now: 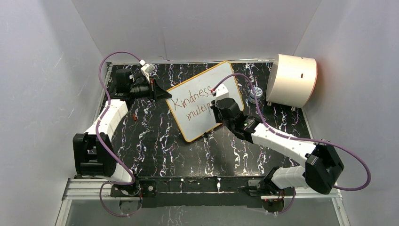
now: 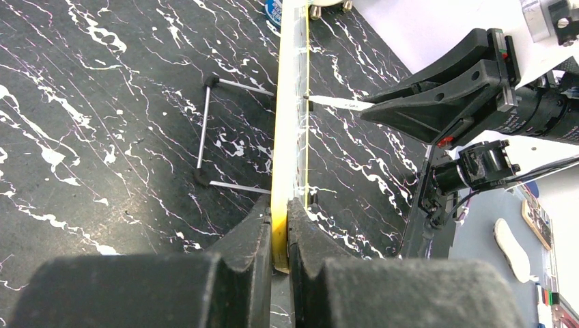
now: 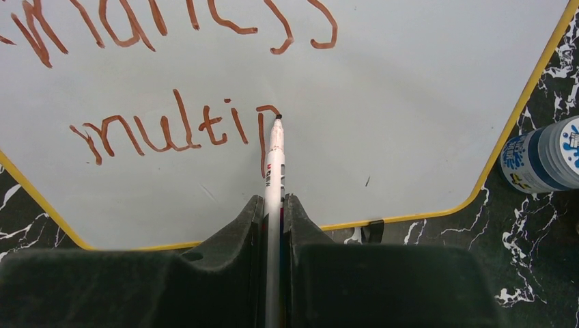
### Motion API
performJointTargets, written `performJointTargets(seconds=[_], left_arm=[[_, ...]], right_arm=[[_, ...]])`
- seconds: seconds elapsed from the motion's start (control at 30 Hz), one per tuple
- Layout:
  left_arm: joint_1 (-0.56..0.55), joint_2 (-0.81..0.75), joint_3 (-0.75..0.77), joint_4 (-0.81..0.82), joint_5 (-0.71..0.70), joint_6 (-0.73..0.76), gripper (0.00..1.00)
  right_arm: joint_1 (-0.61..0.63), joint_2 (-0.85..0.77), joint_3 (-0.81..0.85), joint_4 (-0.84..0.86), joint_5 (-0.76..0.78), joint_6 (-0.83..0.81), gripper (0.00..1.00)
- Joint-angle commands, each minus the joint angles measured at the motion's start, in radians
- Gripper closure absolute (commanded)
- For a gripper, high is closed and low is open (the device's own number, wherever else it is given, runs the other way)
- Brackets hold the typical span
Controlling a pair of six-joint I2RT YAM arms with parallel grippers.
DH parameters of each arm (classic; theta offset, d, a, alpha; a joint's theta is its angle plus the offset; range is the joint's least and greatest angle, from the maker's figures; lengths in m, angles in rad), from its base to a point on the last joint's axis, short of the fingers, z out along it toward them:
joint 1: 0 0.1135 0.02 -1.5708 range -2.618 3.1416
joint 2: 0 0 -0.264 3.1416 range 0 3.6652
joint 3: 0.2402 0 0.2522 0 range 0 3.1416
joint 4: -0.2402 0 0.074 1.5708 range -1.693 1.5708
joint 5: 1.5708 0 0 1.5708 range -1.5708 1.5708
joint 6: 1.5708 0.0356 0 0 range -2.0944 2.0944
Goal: Write a sentence on the whiteboard
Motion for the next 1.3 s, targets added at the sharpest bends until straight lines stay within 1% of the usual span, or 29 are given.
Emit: performJointTargets(seconds=[0.0, 0.37, 0.53, 0.7, 1.0, 1.27], left_arm=[[-0.055, 0.045, -0.045, -0.129, -0.059, 0.088, 1.0], [-0.055, 0.046, -0.044, -0.13, -0.057, 0.088, 1.0], [-0.056, 0.045, -0.044, -0.129, -0.057, 0.087, 1.0], [-0.056, 0.043, -0.044, -0.129, -0.059, 0.088, 1.0], [-0.055, 0.036, -0.045, -0.13, -0.063, 0.089, 1.0], [-0.056, 0.035, -0.045, -0.128, -0.063, 0.087, 1.0]], right_arm=[[-0.01, -0.03, -0.015, -0.024, -0.003, 0.024, 1.0], [-0.009, -0.033, -0.022, -0.017, -0.092, 0.038, 1.0], [-0.007, -0.023, -0.012, -0.015, -0.109, 0.038, 1.0], [-0.007, -0.03, -0.009, -0.017, -0.091, 0.039, 1.0], [-0.012, -0.094, -0.018, -0.036, 0.034, 0.003, 1.0], [-0.031, -0.093, -0.014, -0.015, 0.026, -0.009, 1.0]])
